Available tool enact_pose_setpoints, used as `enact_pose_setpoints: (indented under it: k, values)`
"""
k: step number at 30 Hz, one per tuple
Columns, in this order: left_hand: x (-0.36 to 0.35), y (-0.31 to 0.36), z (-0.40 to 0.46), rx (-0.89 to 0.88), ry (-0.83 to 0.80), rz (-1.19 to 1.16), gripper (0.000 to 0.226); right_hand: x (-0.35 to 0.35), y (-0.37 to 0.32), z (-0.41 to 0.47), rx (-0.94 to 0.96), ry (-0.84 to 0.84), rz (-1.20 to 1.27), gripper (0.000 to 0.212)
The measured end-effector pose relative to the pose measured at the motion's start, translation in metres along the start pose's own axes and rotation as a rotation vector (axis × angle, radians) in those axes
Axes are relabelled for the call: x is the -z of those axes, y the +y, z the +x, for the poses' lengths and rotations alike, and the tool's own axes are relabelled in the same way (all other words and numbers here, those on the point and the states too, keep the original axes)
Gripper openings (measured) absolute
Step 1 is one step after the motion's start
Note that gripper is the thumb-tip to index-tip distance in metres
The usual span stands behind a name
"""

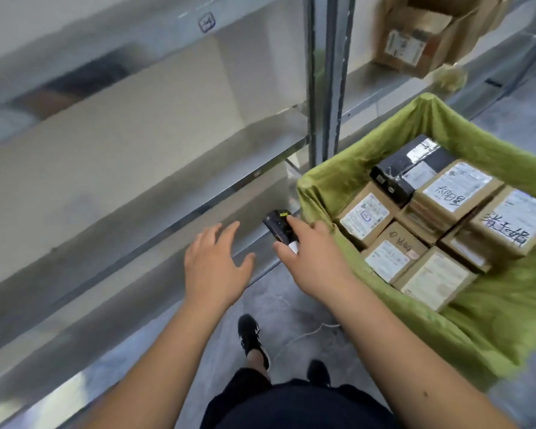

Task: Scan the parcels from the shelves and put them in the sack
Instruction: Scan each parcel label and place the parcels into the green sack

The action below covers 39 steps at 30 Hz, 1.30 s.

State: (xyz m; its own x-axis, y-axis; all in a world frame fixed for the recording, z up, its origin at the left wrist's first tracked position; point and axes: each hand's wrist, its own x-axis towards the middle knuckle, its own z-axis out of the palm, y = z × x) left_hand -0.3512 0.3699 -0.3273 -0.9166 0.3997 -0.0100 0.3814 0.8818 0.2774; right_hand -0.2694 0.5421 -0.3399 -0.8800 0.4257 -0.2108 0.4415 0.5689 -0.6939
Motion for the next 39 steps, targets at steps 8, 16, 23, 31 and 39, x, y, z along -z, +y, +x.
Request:
enact_pose_setpoints:
  k: [8,16,23,31,39]
  values:
    - [0.040,-0.061,-0.080,0.280,0.113,0.011,0.069,-0.039,-0.051,-0.040,0.197,-0.221,0.009,0.066]
    - [0.085,-0.144,-0.187,0.492,0.314,-0.078,0.061,-0.110,-0.138,-0.098,0.457,-0.357,-0.058,0.063]
    - [0.132,-0.243,-0.320,0.658,0.452,-0.047,0.057,-0.189,-0.232,-0.185,0.656,-0.466,-0.158,0.058]
    - [0.172,-0.341,-0.458,0.779,0.501,-0.026,0.062,-0.266,-0.327,-0.290,0.838,-0.545,-0.223,0.042]
    - [0.232,-0.400,-0.502,0.757,0.531,-0.001,0.064,-0.298,-0.406,-0.343,0.995,-0.561,-0.238,0.015]
